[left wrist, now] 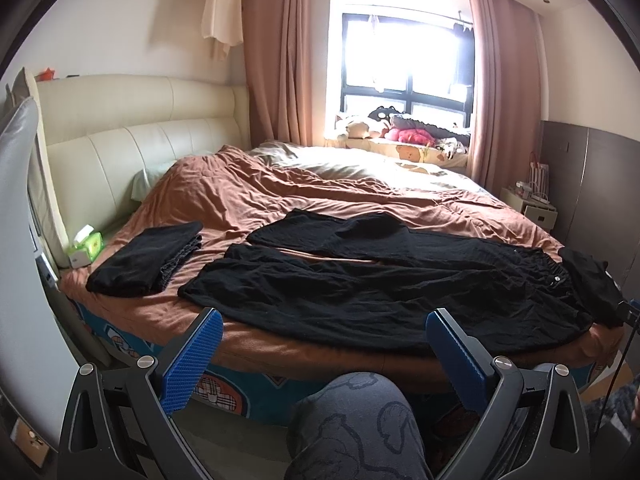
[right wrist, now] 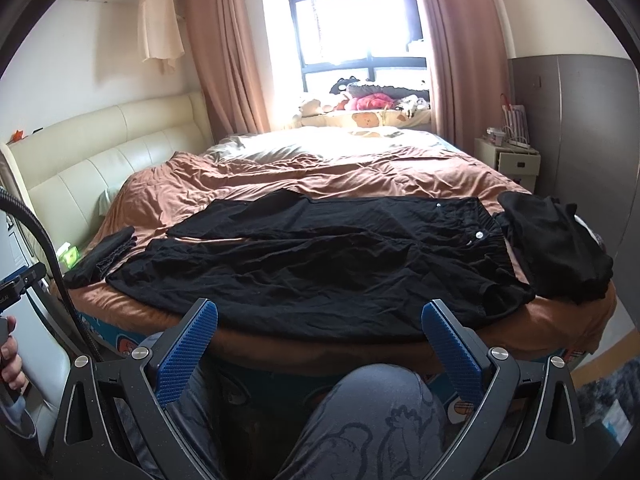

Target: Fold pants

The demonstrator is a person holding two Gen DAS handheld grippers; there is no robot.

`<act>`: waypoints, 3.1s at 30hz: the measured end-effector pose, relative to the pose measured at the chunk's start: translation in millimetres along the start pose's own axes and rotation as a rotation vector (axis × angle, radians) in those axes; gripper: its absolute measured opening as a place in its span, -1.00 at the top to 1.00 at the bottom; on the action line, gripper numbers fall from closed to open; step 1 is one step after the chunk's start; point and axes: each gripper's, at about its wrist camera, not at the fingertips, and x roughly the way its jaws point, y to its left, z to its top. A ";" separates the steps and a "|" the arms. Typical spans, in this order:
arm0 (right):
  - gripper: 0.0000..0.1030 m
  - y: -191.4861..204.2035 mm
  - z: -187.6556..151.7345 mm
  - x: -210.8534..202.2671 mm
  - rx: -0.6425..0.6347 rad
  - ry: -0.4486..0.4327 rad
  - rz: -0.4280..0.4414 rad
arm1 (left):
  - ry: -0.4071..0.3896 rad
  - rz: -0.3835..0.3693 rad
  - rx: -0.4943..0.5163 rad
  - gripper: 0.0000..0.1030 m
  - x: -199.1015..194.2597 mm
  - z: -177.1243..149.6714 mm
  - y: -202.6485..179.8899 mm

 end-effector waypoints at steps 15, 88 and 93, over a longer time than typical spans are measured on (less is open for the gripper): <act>-1.00 -22.9 16.7 51.3 0.092 0.078 -0.113 | 0.098 0.004 -0.042 -0.89 76.3 6.2 17.3; 0.87 -227.8 -12.2 180.4 0.596 0.201 -0.140 | 0.470 0.263 -0.552 0.06 290.9 -48.1 184.5; 0.86 -224.7 -19.4 191.9 0.641 0.264 -0.141 | 0.471 0.264 -0.608 0.06 299.1 -49.3 204.5</act>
